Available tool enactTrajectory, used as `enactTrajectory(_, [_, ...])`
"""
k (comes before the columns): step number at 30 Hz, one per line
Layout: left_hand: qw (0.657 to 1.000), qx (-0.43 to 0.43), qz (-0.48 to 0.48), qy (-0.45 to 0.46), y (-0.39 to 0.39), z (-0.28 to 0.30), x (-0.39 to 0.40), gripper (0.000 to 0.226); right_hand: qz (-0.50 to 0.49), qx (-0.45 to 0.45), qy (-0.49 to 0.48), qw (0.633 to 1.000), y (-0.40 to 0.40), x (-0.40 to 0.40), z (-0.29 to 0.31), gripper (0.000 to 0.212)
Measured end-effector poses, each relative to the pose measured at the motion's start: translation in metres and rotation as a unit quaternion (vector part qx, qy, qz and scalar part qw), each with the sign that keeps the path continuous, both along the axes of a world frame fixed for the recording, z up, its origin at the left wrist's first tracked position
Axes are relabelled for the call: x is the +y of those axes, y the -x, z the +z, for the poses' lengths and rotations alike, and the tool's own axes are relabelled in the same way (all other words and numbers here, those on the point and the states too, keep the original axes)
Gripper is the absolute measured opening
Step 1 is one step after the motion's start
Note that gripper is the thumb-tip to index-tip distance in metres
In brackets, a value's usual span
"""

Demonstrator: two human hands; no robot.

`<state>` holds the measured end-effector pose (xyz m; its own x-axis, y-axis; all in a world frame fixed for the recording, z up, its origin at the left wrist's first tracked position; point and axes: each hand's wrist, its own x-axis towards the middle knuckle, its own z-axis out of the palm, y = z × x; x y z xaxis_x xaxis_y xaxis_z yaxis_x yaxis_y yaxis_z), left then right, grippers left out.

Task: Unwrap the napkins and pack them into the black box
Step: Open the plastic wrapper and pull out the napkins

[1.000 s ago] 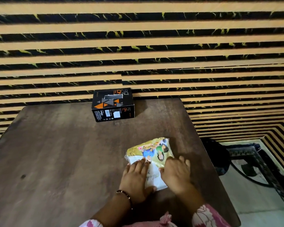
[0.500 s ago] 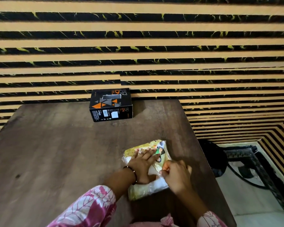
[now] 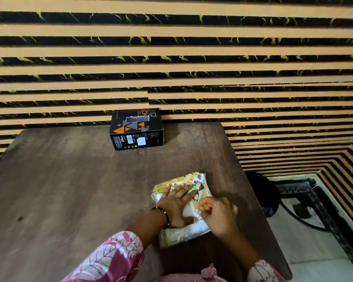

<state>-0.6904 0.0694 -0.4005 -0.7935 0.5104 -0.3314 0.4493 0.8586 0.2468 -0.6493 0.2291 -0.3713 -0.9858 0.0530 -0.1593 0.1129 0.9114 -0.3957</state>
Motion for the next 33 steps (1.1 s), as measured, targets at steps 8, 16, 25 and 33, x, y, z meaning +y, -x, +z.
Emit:
enactTrajectory(8, [0.992,-0.047,0.078,-0.085,0.013,0.003,-0.012,0.057,0.042,-0.006,0.347,0.937,0.002,0.031,0.005,0.038])
enactTrajectory(16, [0.987,-0.024,0.158,-0.034,0.028,0.005,-0.031,0.091,0.223,-0.059,-0.016,0.973,-0.016,0.066,0.021,0.015])
enactTrajectory(25, [0.988,0.052,0.103,-0.105,-0.027,0.028,0.001,0.1,0.217,0.061,0.074,0.972,-0.031,0.06,0.017,0.022])
enactTrajectory(33, [0.996,0.084,0.025,0.014,-0.071,0.025,0.036,0.06,0.094,0.004,0.183,0.979,-0.043,0.056,0.0,0.015])
